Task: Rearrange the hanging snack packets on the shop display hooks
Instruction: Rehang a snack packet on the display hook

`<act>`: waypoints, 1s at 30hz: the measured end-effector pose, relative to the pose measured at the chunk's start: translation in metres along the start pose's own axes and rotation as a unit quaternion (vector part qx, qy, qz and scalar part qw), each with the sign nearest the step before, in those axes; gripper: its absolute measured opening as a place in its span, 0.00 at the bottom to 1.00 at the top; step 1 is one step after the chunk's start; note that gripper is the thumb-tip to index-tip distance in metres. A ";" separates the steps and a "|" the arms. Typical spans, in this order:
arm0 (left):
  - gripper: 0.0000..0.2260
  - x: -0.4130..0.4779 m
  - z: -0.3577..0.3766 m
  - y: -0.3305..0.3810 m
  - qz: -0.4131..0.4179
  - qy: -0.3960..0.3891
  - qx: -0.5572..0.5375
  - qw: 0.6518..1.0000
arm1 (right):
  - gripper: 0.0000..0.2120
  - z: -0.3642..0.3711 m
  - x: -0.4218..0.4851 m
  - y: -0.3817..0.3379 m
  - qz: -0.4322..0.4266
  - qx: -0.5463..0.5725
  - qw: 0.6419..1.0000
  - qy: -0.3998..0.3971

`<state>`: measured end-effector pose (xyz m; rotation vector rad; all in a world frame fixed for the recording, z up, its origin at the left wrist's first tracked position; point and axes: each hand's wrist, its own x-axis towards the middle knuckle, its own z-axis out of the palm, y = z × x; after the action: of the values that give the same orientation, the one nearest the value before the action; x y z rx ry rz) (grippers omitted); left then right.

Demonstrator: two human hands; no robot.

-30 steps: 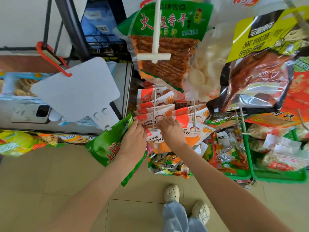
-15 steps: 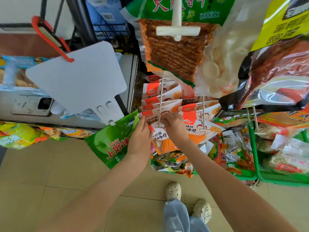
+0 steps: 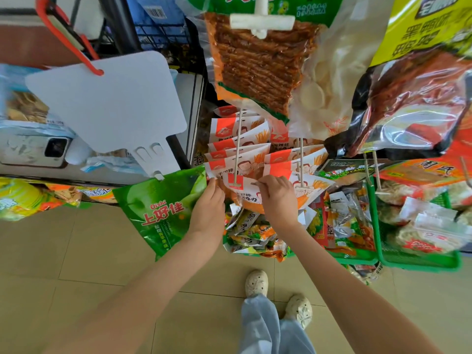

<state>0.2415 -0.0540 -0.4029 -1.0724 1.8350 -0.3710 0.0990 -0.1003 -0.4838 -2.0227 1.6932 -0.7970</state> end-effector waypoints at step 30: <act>0.29 0.047 0.004 -0.006 -0.102 0.031 -0.172 0.979 | 0.02 0.023 0.072 -0.025 -0.018 0.036 0.997 -0.059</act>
<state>0.2399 -0.0946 -0.4276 -1.5081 1.8928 -0.2101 0.1411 -0.1671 -0.4735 -2.0153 1.5447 -0.7255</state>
